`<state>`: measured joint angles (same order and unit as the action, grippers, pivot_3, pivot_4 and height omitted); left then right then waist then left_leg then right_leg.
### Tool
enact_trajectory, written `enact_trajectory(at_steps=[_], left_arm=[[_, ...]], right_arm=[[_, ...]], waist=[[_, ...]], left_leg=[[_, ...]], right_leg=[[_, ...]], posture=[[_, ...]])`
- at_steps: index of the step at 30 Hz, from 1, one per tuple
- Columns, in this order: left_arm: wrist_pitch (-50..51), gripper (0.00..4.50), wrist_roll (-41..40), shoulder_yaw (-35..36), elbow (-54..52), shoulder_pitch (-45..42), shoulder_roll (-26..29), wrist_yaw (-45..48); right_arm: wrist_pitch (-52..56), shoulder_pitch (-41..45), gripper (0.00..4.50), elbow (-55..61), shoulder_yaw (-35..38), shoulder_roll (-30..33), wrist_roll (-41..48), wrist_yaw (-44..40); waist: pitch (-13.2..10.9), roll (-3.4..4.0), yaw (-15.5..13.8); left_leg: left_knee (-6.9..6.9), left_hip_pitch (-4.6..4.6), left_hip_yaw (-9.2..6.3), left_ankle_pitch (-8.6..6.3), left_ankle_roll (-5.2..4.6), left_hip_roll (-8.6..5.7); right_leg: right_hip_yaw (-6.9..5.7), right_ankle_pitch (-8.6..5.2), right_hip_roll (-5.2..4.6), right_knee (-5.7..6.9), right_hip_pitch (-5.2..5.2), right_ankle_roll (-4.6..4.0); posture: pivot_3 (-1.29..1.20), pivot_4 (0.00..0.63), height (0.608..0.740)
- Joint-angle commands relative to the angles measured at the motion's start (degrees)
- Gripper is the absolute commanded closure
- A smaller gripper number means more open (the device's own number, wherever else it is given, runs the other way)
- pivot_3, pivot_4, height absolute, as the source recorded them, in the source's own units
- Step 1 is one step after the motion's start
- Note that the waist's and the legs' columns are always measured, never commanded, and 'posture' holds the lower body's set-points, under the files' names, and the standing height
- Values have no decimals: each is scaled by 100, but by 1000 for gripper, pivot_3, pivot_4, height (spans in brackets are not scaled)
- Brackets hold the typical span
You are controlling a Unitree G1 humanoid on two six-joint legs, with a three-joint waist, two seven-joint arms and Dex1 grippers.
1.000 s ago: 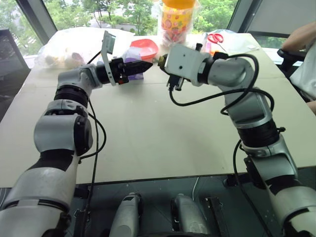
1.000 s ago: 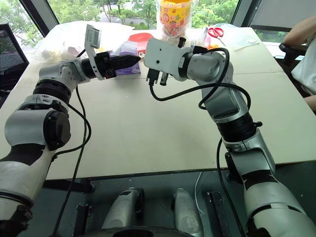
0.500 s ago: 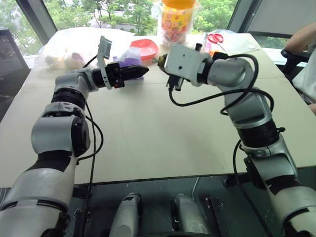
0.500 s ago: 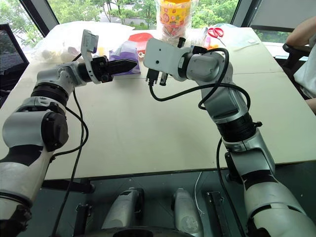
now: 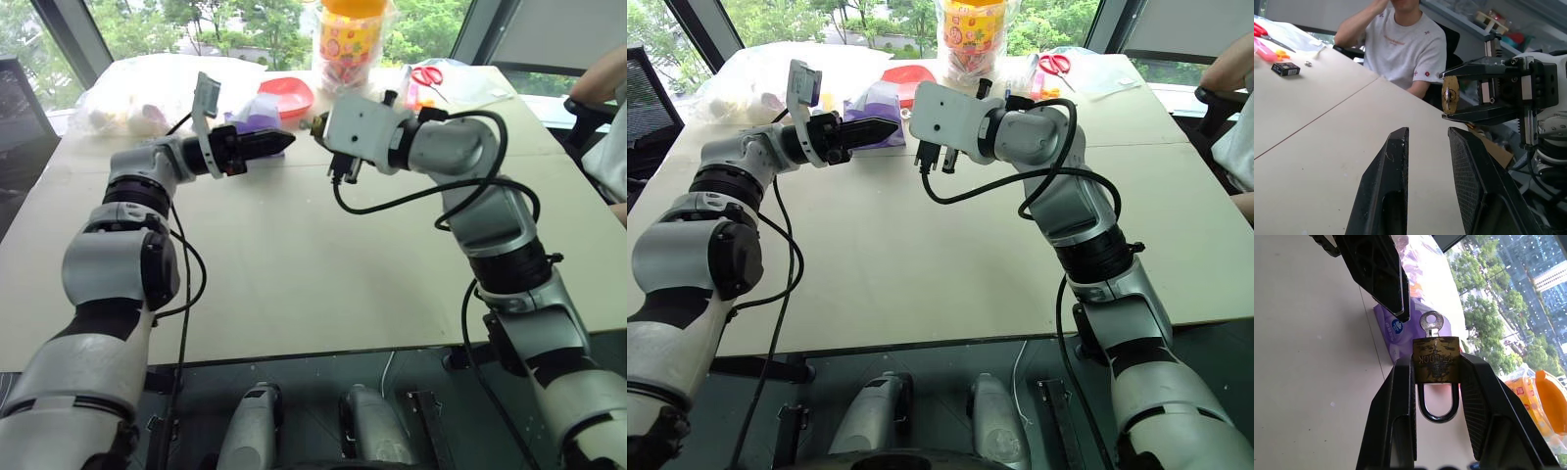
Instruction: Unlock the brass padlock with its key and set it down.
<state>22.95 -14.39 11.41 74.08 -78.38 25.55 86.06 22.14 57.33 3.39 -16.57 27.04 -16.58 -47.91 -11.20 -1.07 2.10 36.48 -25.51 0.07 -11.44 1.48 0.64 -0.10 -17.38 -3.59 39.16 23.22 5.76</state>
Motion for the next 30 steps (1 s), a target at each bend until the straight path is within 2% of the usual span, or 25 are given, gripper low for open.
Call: enact_trajectory(at_steps=[1,13,17,24,30], left_arm=[[-55,3217,-58,128,-91,-199,1,31],[33,3217,-77,183,-140,-276,-103,51],[85,4405,-82,181,-147,-287,-103,110],[-57,4475,76,27,-201,-228,-88,206],[-961,4475,611,-544,-415,-59,-192,304]], right_arm=[[-45,38,3797,295,32,-26,40,68],[-6,-39,3797,348,-52,-128,38,65],[-18,-38,3797,338,-49,-119,34,68],[-28,-18,3797,325,-40,-106,28,80],[49,-29,3797,370,-18,-91,105,-33]], waist=[[0,0,0],[0,0,-3],[0,0,1],[0,0,6],[0,0,-9]], left_leg=[[0,0,0,0,0,0],[0,0,0,0,0,0],[1,0,0,0,0,0],[1,1,0,0,0,0],[1,0,0,0,0,0]], right_leg=[[0,0,0,0,0,0],[0,0,0,0,0,0],[0,0,0,0,0,0],[0,0,0,1,0,0],[0,0,0,1,-1,0]], posture=[[0,150,740],[0,150,740],[0,150,740],[0,150,740],[0,150,740]])
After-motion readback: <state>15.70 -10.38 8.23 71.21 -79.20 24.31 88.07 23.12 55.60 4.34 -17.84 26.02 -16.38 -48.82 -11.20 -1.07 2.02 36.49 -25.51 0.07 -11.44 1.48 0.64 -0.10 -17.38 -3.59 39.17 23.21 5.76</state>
